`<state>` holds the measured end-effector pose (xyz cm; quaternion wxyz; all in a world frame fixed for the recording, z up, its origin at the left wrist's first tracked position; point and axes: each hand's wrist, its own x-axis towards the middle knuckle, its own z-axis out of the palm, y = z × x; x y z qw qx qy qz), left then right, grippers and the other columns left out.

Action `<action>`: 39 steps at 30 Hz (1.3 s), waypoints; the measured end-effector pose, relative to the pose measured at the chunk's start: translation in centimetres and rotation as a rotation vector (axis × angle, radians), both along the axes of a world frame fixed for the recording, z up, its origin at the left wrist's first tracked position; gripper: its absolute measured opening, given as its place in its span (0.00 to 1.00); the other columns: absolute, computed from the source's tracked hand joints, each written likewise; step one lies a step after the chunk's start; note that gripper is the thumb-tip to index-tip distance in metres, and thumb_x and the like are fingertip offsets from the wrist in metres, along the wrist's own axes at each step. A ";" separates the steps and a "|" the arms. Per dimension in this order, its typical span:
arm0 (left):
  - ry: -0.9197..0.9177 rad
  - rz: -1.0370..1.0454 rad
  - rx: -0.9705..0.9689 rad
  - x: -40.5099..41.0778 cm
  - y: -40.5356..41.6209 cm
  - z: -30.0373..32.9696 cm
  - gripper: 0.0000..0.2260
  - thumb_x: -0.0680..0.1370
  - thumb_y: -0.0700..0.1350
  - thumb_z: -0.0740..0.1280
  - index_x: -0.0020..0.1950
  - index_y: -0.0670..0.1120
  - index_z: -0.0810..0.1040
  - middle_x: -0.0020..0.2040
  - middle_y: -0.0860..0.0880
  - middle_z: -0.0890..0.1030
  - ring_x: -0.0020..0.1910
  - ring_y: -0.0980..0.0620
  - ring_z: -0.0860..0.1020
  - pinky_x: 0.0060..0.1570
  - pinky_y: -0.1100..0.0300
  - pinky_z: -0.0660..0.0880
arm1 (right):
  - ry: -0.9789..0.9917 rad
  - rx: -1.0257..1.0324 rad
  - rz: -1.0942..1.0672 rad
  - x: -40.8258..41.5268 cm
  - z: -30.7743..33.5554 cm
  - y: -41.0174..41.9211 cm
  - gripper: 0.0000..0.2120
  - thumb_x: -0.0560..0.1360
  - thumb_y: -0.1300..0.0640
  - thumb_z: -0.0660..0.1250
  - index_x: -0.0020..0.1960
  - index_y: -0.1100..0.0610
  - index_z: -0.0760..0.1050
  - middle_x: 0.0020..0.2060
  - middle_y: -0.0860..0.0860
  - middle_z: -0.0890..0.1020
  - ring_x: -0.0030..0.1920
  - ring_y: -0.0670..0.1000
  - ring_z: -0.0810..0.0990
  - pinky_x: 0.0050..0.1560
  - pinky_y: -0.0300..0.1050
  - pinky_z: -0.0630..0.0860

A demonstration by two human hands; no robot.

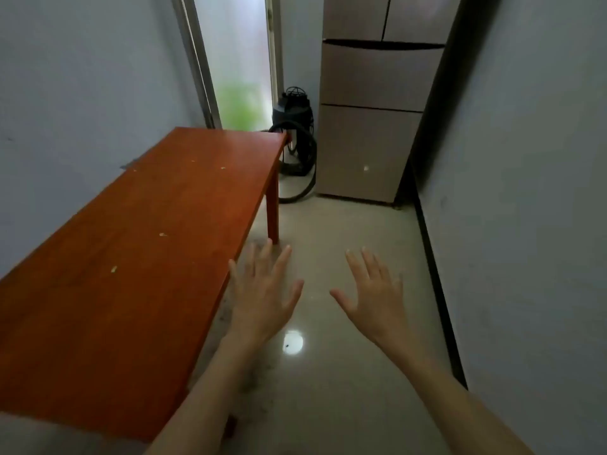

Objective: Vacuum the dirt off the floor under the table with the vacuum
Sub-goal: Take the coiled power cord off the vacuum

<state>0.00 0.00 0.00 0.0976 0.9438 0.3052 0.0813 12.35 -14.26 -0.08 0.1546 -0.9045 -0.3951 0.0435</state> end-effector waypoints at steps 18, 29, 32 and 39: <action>0.027 -0.033 -0.088 26.3 19.9 -1.2 0.28 0.79 0.61 0.51 0.77 0.56 0.46 0.78 0.49 0.43 0.76 0.48 0.38 0.71 0.42 0.38 | -0.013 -0.051 -0.039 26.8 -0.7 18.0 0.36 0.77 0.38 0.57 0.78 0.47 0.44 0.78 0.51 0.48 0.77 0.52 0.44 0.73 0.60 0.42; 0.127 0.009 -0.125 42.1 30.0 -3.3 0.29 0.79 0.62 0.52 0.77 0.58 0.45 0.78 0.49 0.41 0.75 0.47 0.37 0.68 0.44 0.33 | 0.025 -0.138 0.093 43.4 -2.3 28.8 0.37 0.77 0.37 0.56 0.78 0.46 0.41 0.78 0.51 0.44 0.77 0.52 0.40 0.73 0.57 0.37; 0.097 0.061 -0.112 47.5 33.6 -2.4 0.29 0.79 0.61 0.52 0.77 0.57 0.45 0.78 0.50 0.41 0.75 0.48 0.36 0.67 0.46 0.31 | 0.020 -0.141 0.134 49.5 -2.0 32.6 0.37 0.77 0.37 0.56 0.78 0.46 0.42 0.78 0.51 0.44 0.77 0.52 0.40 0.74 0.57 0.38; 0.109 0.155 -0.078 56.2 41.9 -1.1 0.29 0.79 0.62 0.51 0.77 0.58 0.45 0.78 0.50 0.40 0.75 0.48 0.35 0.69 0.44 0.32 | -0.005 -0.105 0.223 60.4 -0.4 41.7 0.36 0.77 0.37 0.55 0.78 0.46 0.43 0.78 0.51 0.46 0.77 0.52 0.40 0.73 0.56 0.36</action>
